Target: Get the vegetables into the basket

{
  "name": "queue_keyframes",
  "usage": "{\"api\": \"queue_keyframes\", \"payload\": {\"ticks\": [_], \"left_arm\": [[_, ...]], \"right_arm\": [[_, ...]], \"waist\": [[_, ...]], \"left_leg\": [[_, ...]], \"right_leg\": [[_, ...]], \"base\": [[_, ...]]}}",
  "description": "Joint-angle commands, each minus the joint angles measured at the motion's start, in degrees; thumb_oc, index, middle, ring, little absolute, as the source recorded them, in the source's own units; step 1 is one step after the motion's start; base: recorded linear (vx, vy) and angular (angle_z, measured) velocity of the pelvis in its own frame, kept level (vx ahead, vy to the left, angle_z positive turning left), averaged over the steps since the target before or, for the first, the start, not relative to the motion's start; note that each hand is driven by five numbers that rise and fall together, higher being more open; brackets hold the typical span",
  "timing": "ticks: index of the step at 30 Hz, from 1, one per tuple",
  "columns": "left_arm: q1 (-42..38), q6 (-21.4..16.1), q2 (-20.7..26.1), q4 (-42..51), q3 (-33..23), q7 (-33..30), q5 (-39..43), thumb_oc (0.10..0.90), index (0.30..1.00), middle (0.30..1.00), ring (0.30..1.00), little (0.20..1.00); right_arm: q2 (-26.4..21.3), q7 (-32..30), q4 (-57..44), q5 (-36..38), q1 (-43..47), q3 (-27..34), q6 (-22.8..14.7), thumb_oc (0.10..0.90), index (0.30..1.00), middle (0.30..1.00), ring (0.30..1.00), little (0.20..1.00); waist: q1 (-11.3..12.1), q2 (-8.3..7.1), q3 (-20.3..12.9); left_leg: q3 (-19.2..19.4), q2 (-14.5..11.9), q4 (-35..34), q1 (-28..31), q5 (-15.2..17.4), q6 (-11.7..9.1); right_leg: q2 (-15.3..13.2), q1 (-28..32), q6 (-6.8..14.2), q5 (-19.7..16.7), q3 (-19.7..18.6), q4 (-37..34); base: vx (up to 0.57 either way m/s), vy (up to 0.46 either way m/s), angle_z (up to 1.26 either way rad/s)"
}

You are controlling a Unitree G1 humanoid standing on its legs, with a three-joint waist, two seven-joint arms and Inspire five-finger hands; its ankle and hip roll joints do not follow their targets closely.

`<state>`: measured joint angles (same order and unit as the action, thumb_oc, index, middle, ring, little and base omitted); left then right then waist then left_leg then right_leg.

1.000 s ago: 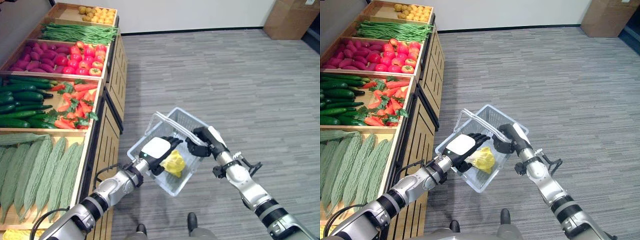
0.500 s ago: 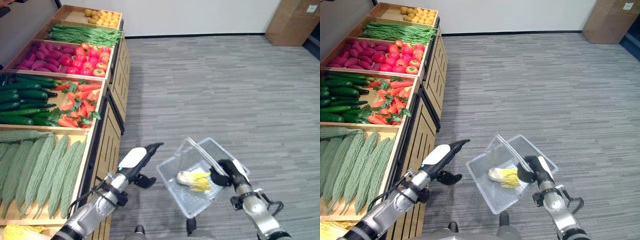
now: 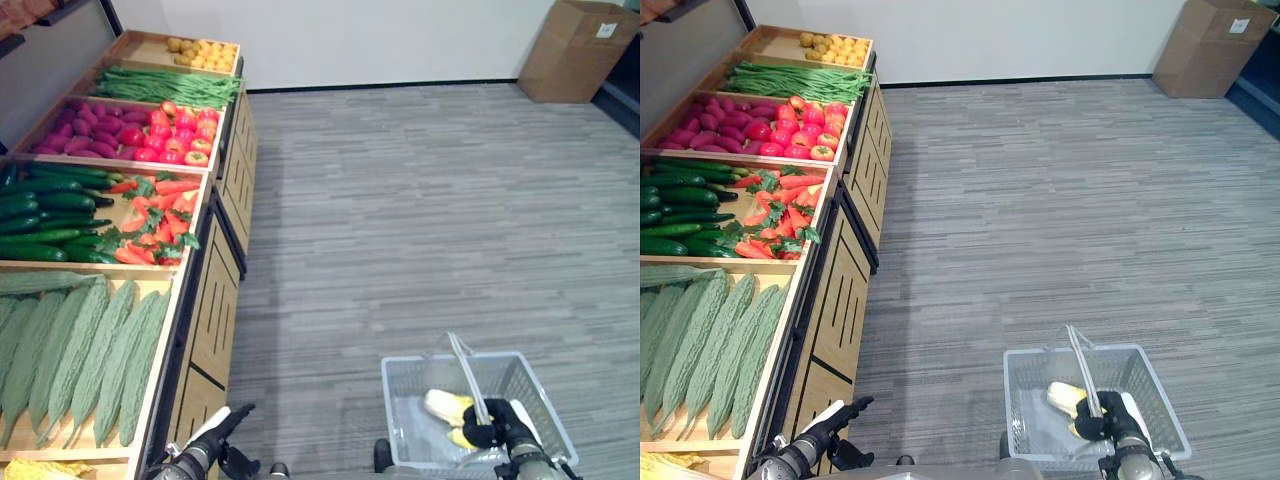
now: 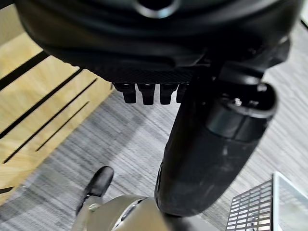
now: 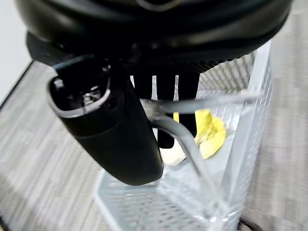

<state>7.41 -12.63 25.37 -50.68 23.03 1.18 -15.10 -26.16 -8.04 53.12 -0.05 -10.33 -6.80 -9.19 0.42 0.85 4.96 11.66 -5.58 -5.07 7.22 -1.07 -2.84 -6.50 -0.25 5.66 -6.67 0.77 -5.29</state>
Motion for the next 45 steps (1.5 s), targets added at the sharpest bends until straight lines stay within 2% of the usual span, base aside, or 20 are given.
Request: {"api": "queue_keyframes", "payload": {"ticks": [1, 5, 6, 10, 15, 19, 21, 24, 26, 28, 29, 31, 33, 37, 41, 42, 44, 45], "left_arm": [[-4.22, -0.58, -0.64, -3.39, -0.33, -2.55, -3.92, 0.900, 1.000, 1.000, 1.000, 1.000], [-5.51, 2.00, -3.29, -10.38, -1.83, -5.33, -6.96, 0.900, 1.000, 1.000, 1.000, 1.000], [-6.43, 3.63, -4.81, -14.30, -2.45, -7.06, -8.81, 0.900, 1.000, 1.000, 1.000, 1.000], [-7.57, 6.28, -6.80, -19.15, -4.18, -9.22, -9.92, 0.900, 1.000, 1.000, 1.000, 1.000], [-7.96, 7.35, -7.86, -21.40, -5.56, -10.65, -8.89, 0.900, 1.000, 1.000, 1.000, 1.000], [-8.31, 8.07, -7.80, -22.34, -6.21, -11.51, -8.02, 0.900, 1.000, 1.000, 1.000, 1.000], [-8.31, 8.20, -7.67, -22.37, -7.38, -11.73, -6.00, 0.900, 1.000, 1.000, 1.000, 1.000], [-8.42, 8.52, -7.67, -22.56, -8.46, -11.98, -4.51, 0.900, 1.000, 1.000, 1.000, 1.000], [-8.50, 8.49, -8.17, -22.71, -10.24, -12.19, -1.50, 0.900, 1.000, 1.000, 1.000, 1.000], [-8.68, 8.41, -8.36, -22.63, -10.41, -12.67, -0.51, 0.900, 1.000, 1.000, 1.000, 1.000], [-9.01, 8.24, -8.66, -21.97, -9.99, -12.52, 0.39, 0.900, 1.000, 1.000, 1.000, 1.000], [-9.16, 8.05, -8.71, -22.23, -9.29, -12.39, 0.08, 0.900, 1.000, 1.000, 1.000, 1.000], [-9.14, 7.94, -8.60, -22.10, -8.34, -12.26, -0.72, 0.900, 1.000, 1.000, 1.000, 1.000], [-8.17, 7.91, -8.23, -21.79, -8.47, -12.09, -1.25, 0.900, 1.000, 1.000, 1.000, 1.000], [-7.89, 7.83, -7.45, -21.93, -8.35, -11.56, -2.23, 0.900, 1.000, 1.000, 1.000, 1.000], [-7.77, 7.62, -7.24, -21.80, -8.15, -11.38, -2.82, 0.900, 1.000, 1.000, 1.000, 1.000], [-7.74, 7.62, -7.17, -21.64, -8.11, -11.33, -2.83, 0.900, 1.000, 1.000, 1.000, 1.000], [-7.89, 7.49, -6.94, -21.24, -8.29, -11.20, -2.40, 0.900, 1.000, 1.000, 1.000, 1.000]], "right_arm": [[-1.60, -1.10, -1.37, 0.05, 4.60, 1.60, -3.86, 0.400, 0.300, 0.300, 0.300, 0.300], [-0.78, -1.08, 4.06, 0.43, 5.32, 0.90, -3.06, 0.400, 0.300, 0.300, 0.300, 0.300], [-0.39, -1.32, 5.66, 0.13, 5.62, 0.30, -2.45, 0.400, 0.300, 0.300, 0.300, 0.300], [0.11, -1.34, 8.79, 0.49, 6.64, -0.38, -1.71, 0.400, 0.300, 0.300, 0.300, 0.300], [0.17, -1.30, 9.16, 0.87, 7.30, -1.03, -1.50, 0.400, 0.300, 0.300, 0.300, 0.300], [-0.69, -0.63, 7.49, 0.85, 7.74, -2.28, -1.87, 0.400, 0.300, 0.300, 0.300, 0.300], [-1.72, -0.27, 5.28, 0.71, 7.82, -2.80, -2.28, 0.400, 0.300, 0.300, 0.300, 0.300], [-2.13, -0.14, 4.18, 0.58, 7.86, -2.84, -2.39, 0.400, 0.300, 0.300, 0.300, 0.300], [-2.87, 0.01, 3.20, 0.32, 7.89, -2.84, -2.48, 0.400, 0.300, 0.300, 0.300, 0.300], [-2.94, -0.16, 3.55, 0.46, 8.12, -2.80, -2.55, 0.400, 0.300, 0.300, 0.300, 0.300], [-3.45, -0.32, 2.69, 0.68, 8.36, -2.37, -2.39, 0.400, 0.300, 0.300, 0.300, 0.300], [-3.48, -0.46, 2.76, 0.78, 8.58, -2.23, -2.44, 0.400, 0.300, 0.300, 0.300, 0.300], [-3.49, -0.87, 1.61, 0.19, 8.83, -2.62, -2.69, 0.400, 0.300, 0.300, 0.300, 0.300], [-2.58, -0.47, 1.75, -0.09, 8.75, -3.21, -2.68, 0.400, 0.300, 0.300, 0.300, 0.300], [-1.41, 0.09, 2.40, -0.31, 7.89, -2.50, -2.41, 0.400, 0.300, 0.300, 0.300, 0.300], [-0.78, 0.18, 2.14, -0.77, 7.51, -2.30, -2.13, 0.400, 0.300, 0.300, 0.300, 0.300], [-0.64, 0.18, 1.89, -0.91, 7.48, -2.26, -2.07, 0.400, 0.300, 0.300, 0.300, 0.300], [-0.20, 0.23, 2.19, -0.92, 7.67, -2.20, -1.90, 0.400, 0.300, 0.300, 0.300, 0.300]], "waist": [[-0.38, -2.17, -0.28], [-0.51, -1.96, 0.18], [-0.69, -1.90, 0.44], [-0.88, -1.65, 1.05], [-0.98, -1.56, 2.01], [-0.79, -1.45, 3.65], [-0.47, -1.65, 4.80], [-0.40, -1.65, 5.30], [0.11, -1.68, 6.13], [0.51, -1.57, 6.37], [0.95, -1.77, 6.89], [1.10, -2.09, 6.58], [2.23, -1.69, 5.91], [3.02, -2.12, 5.07], [2.86, -2.67, 3.80], [2.80, -3.23, 3.28], [2.89, -3.41, 3.19], [2.99, -3.93, 2.85]], "left_leg": [[-1.82, -0.58, 0.07, -2.48, -0.99, -2.75], [-1.29, -0.89, 0.07, -2.25, -1.03, -2.85], [-1.15, -1.08, 0.07, -2.19, -1.10, -2.96], [-0.94, -1.71, 0.07, -2.08, -1.36, -3.22], [-0.80, -2.55, 0.07, -2.12, -1.87, -3.53], [-1.07, -4.29, 1.02, -2.66, -2.74, -4.12], [-2.07, -5.28, 5.31, -4.57, -2.15, -4.50], [-3.15, -5.68, 8.85, -6.19, -2.12, -4.71], [-5.57, -4.77, 13.79, -8.02, -2.99, -4.81], [-7.00, -3.90, 15.04, -9.00, -3.94, -4.73], [-9.53, -1.70, 14.11, -12.54, -4.28, -4.00], [-9.92, -1.04, 12.07, -15.27, -3.81, -3.27], [-9.36, -1.33, 6.87, -18.21, -7.59, -3.15], [-9.68, -0.06, 5.65, -16.35, -6.76, -2.11], [-7.72, 1.62, 3.79, -14.06, -5.63, -0.39], [-6.75, 2.61, 3.69, -13.29, -4.57, 0.58], [-6.33, 2.97, 3.79, -13.09, -4.20, 0.88], [-5.81, 3.86, 3.74, -12.67, -3.25, 1.65]], "right_leg": [[-1.99, 1.70, 3.68, 0.40, 3.94, 0.29], [-1.57, 1.39, 3.40, 0.42, 3.38, 0.29], [-1.27, 1.23, 3.15, 0.59, 3.07, 0.36], [-0.65, 0.98, 2.66, 1.01, 2.80, 0.71], [0.39, 0.31, 1.95, 1.78, 2.23, 1.62], [2.09, -1.89, 0.51, 4.18, 1.93, 5.86], [3.33, -2.68, -0.57, 5.84, 2.04, 8.30], [3.66, -2.52, -1.24, 6.68, 2.44, 9.16], [4.01, -1.59, -2.18, 7.80, 2.61, 9.90], [3.96, -1.20, -2.40, 8.14, 2.85, 10.17], [3.17, -0.46, -2.29, 8.35, 3.28, 9.82], [2.47, 0.26, -1.80, 8.78, 3.63, 9.21], [2.83, 2.60, -1.31, 10.50, 2.89, 9.13], [2.68, 3.88, -0.65, 11.98, 1.10, 10.21], [0.77, 3.55, 1.03, 11.76, -0.15, 12.49], [-0.65, 3.62, 2.31, 10.47, -0.89, 12.34], [-1.14, 3.45, 2.68, 9.80, -1.14, 12.43], [-2.01, 2.93, 3.55, 8.05, -1.94, 12.69]], "base": [[0.00, -0.011, -0.04], [0.02, -0.026, -0.11], [0.02, -0.032, -0.11], [0.04, -0.041, -0.06], [0.03, -0.070, -0.05], [0.05, -0.145, -0.07], [0.08, -0.199, -0.09], [0.06, -0.115, 0.00], [0.08, -0.109, 0.02], [0.07, -0.025, 0.12], [0.11, -0.012, 0.14], [0.16, 0.051, 0.48], [0.33, 0.175, 0.53], [0.19, 0.141, -0.28], [0.17, 0.234, -0.61], [0.12, 0.217, -0.17], [0.11, 0.204, -0.15], [0.08, 0.184, -0.25]]}}
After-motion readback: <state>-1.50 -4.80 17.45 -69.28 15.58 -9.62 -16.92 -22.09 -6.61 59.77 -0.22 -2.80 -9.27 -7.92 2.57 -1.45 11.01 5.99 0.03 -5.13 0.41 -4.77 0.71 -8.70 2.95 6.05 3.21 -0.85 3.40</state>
